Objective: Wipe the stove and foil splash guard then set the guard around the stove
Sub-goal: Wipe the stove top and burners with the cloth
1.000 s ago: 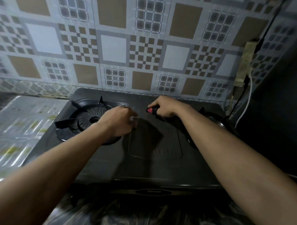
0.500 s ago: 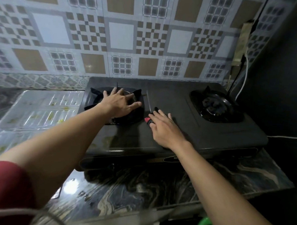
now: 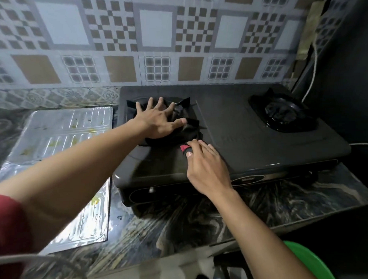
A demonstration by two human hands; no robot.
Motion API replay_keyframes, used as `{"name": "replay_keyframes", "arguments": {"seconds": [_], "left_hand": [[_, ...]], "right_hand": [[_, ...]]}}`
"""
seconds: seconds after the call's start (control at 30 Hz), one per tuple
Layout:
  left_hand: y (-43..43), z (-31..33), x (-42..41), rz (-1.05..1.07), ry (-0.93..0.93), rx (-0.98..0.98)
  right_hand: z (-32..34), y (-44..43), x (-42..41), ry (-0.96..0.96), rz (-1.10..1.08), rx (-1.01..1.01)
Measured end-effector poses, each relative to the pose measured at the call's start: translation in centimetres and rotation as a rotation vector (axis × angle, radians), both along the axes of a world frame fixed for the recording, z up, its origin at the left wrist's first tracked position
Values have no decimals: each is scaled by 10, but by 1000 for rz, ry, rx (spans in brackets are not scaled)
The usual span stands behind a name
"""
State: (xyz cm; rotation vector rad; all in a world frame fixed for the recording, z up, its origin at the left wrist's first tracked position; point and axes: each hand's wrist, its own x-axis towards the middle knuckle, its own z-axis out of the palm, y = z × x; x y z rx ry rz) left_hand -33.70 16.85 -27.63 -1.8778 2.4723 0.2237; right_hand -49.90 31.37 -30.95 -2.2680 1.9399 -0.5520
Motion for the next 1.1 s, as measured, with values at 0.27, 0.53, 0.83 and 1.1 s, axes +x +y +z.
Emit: {"name": "replay_keyframes", "arguments": {"seconds": [0.27,0.53,0.83,1.1], "left_hand": [[14,-3,35,-160,-26,14],[9,-4,50,-212,-58,16],[7,1,49,-194,-21,105],[7,8,43,-134,-18,185]], "right_hand": [[1,1,3,-10,-64,-4],[-10,17,60,-4,29,-108],[-11,18,138,30,209,-199],[-21,16,169,26,459,-238]]}}
